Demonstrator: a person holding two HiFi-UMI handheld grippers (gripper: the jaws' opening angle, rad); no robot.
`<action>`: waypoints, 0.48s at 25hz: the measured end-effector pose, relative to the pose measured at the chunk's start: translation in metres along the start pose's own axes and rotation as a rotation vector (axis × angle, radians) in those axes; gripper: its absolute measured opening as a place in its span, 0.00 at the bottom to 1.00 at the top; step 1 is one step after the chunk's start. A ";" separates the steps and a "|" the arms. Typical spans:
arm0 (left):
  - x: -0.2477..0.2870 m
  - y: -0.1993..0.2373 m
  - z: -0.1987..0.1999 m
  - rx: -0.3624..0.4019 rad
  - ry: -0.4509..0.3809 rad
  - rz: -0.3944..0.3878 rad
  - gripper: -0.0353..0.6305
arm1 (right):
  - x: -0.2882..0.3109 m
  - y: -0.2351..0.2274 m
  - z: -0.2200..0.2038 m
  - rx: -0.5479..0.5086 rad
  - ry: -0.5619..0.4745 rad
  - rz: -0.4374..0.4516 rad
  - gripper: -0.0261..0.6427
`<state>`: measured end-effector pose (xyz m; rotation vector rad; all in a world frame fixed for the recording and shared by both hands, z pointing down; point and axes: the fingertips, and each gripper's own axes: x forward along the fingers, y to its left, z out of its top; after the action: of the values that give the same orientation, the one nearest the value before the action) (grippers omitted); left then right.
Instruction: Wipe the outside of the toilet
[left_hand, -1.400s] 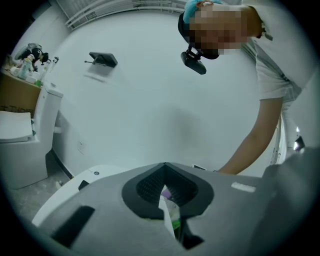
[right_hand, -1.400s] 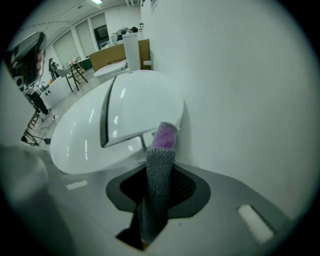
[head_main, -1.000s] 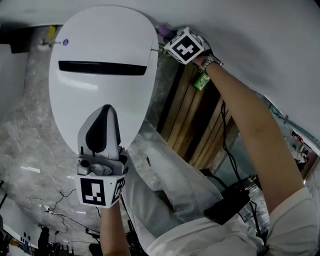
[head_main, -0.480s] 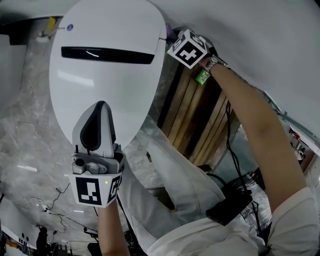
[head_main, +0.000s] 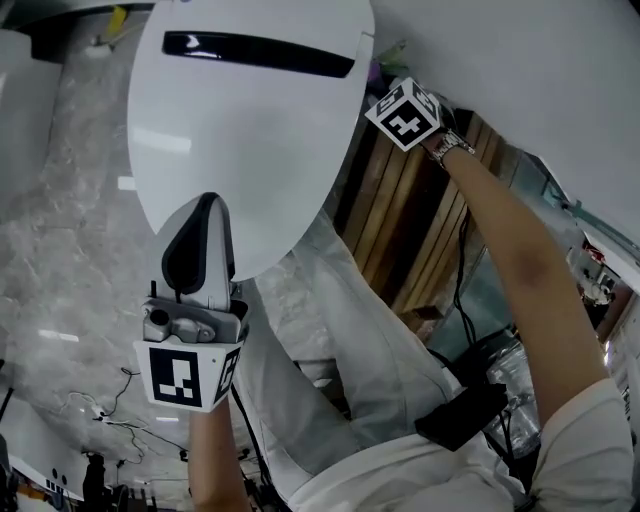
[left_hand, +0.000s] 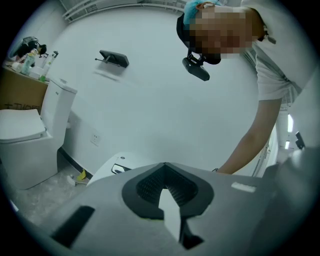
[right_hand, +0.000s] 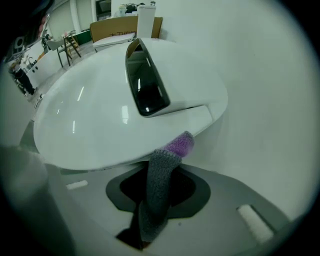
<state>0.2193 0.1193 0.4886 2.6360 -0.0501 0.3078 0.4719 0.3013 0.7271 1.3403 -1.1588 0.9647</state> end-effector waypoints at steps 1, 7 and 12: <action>-0.012 0.006 -0.002 -0.002 0.008 0.000 0.06 | -0.001 0.011 -0.004 0.024 0.012 -0.001 0.18; -0.062 0.036 -0.014 0.011 0.045 -0.019 0.06 | -0.006 0.076 -0.024 0.131 0.051 0.003 0.18; -0.082 0.043 -0.019 0.021 0.066 -0.085 0.06 | -0.012 0.129 -0.032 0.188 0.072 0.006 0.18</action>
<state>0.1319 0.0884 0.5066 2.6377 0.0874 0.3676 0.3456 0.3399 0.7449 1.4390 -1.0381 1.1402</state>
